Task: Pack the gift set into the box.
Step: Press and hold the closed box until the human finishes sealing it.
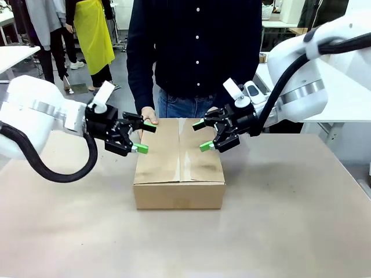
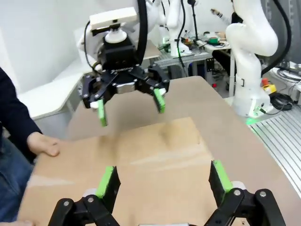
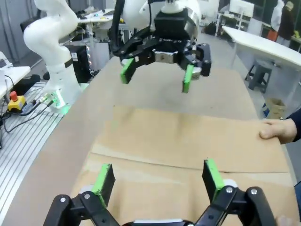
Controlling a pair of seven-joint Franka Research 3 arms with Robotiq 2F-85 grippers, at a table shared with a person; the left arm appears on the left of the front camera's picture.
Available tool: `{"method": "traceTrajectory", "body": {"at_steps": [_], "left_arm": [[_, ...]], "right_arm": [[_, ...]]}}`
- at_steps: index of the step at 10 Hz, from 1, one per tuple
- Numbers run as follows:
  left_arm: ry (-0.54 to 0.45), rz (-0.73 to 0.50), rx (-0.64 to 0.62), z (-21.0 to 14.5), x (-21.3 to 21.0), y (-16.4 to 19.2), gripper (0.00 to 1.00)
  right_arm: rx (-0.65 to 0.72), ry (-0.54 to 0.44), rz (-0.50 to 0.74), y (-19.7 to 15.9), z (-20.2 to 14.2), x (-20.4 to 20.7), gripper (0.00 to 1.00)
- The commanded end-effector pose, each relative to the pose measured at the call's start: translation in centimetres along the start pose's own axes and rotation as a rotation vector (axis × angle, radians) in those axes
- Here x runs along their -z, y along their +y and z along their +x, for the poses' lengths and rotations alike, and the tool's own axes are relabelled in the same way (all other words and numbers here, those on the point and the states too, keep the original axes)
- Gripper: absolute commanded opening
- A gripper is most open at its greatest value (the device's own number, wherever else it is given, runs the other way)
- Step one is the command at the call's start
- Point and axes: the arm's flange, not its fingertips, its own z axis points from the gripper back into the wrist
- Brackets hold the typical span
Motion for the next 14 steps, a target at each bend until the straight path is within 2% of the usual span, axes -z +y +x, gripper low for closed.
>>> {"method": "traceTrajectory", "body": {"at_steps": [1, 4, 7, 11, 12, 14], "left_arm": [[-0.012, 0.015, 0.005, -0.7, 1.0, 1.1, 1.0], [0.063, 0.074, 0.037, -2.9, 3.6, 2.1, 1.0], [0.169, 0.147, 0.029, -4.8, 3.7, 3.2, 1.0], [0.192, 0.193, -0.018, -6.1, 1.8, 3.8, 1.0], [0.169, 0.159, -0.039, -6.0, 1.2, 3.8, 1.0], [0.189, 0.133, -0.052, -6.3, 0.8, 3.7, 1.0]], "right_arm": [[0.004, -0.046, -0.015, -2.7, -2.3, 0.2, 1.0], [0.057, -0.011, -0.012, -4.2, -4.0, 0.9, 1.0], [0.082, 0.011, -0.038, -4.0, -5.1, 1.0, 1.0], [0.123, 0.062, -0.061, -4.0, -6.4, 1.3, 1.0], [0.138, 0.073, -0.068, -3.9, -6.8, 1.4, 1.0], [0.151, 0.057, -0.084, -3.8, -7.3, 1.3, 1.0]]}}
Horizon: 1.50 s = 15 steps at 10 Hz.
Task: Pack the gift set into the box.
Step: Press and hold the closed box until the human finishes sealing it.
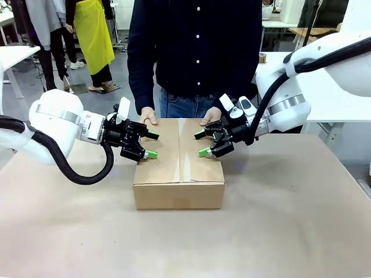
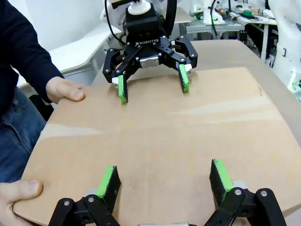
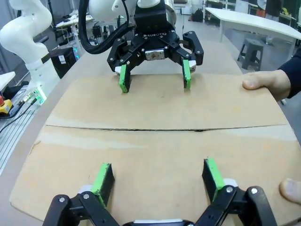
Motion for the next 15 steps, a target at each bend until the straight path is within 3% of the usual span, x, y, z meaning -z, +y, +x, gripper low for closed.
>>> {"method": "traceTrajectory", "body": {"at_steps": [1, 2, 15], "left_arm": [[0.047, -0.029, -0.042, -1.1, 0.3, 0.0, 1.0], [0.0, 0.0, 0.0, 0.0, 0.0, 0.0, 1.0], [0.0, 0.0, 0.0, 0.0, 0.0, 0.0, 1.0]], "right_arm": [[-0.005, 0.002, 0.001, 0.0, 0.0, 0.0, 1.0], [-0.005, 0.002, 0.001, 0.0, 0.0, 0.0, 1.0], [-0.005, 0.002, 0.001, 0.0, 0.0, 0.0, 1.0]]}}
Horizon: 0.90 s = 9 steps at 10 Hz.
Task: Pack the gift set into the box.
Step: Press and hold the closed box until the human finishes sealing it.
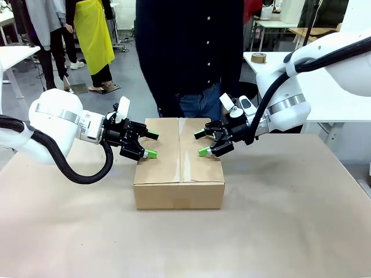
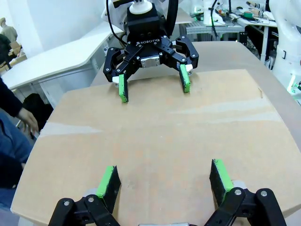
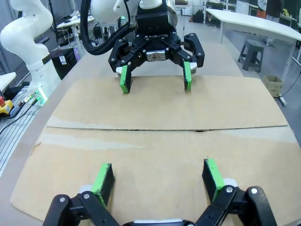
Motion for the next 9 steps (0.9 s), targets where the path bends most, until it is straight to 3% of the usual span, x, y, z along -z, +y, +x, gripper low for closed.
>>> {"method": "traceTrajectory", "body": {"at_steps": [1, 9], "left_arm": [[0.001, 0.002, 0.013, -0.18, -0.01, -0.14, 1.0], [0.001, 0.002, 0.013, -0.18, -0.01, -0.14, 1.0]], "right_arm": [[-0.001, 0.006, -0.003, 0.03, -0.17, 0.04, 1.0], [-0.001, 0.006, -0.003, 0.03, -0.17, 0.04, 1.0]]}}
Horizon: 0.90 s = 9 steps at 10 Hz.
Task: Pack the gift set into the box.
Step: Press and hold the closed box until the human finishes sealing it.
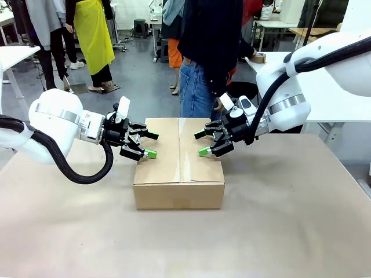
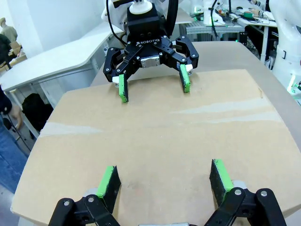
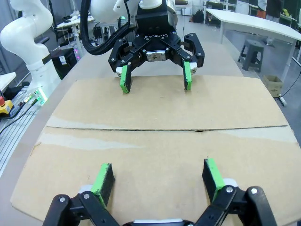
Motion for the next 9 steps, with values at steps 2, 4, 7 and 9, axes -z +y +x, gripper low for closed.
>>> {"method": "traceTrajectory", "body": {"at_steps": [2, 4, 7, 9], "left_arm": [[0.001, 0.002, 0.013, -0.18, -0.01, -0.14, 1.0], [0.001, 0.002, 0.013, -0.18, -0.01, -0.14, 1.0], [0.001, 0.002, 0.013, -0.18, -0.01, -0.14, 1.0], [0.001, 0.002, 0.013, -0.18, -0.01, -0.14, 1.0]], "right_arm": [[-0.001, 0.006, -0.003, 0.03, -0.17, 0.04, 1.0], [-0.001, 0.006, -0.003, 0.03, -0.17, 0.04, 1.0], [-0.001, 0.006, -0.003, 0.03, -0.17, 0.04, 1.0], [-0.001, 0.006, -0.003, 0.03, -0.17, 0.04, 1.0]]}}
